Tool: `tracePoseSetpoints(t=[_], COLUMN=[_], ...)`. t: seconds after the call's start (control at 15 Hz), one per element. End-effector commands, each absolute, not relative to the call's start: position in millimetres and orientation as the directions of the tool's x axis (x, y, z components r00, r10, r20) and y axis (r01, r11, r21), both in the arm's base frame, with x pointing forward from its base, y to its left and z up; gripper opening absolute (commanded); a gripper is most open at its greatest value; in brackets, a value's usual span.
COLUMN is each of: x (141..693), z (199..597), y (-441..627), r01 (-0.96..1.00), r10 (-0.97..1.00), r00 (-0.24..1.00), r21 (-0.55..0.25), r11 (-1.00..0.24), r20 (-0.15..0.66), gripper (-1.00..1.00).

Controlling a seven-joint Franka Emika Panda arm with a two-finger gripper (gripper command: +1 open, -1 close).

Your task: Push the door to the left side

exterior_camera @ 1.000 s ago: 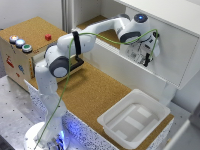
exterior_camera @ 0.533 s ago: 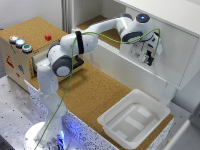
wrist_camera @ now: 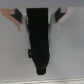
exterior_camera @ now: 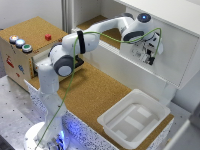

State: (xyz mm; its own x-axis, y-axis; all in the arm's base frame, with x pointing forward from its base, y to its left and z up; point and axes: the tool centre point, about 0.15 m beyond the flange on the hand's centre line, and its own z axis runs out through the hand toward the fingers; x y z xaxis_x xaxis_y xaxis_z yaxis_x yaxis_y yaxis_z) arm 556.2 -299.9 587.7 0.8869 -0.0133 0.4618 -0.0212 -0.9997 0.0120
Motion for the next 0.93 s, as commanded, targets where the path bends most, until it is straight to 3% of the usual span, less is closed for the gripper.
tracePoseSetpoints(t=[0.0,0.4,0.87], x=[585,591,598], z=[598,593,590], y=[-279,-235,-182], r01=[0.025,0.012,-0.049], r10=[0.027,0.042,0.042], r00=[0.925,0.925,0.917], r21=[0.01,0.081,0.219], r11=[-1.0,-0.997,-0.975], r20=[0.378,0.378,0.397], gripper=[-1.0,-1.0,-1.0])
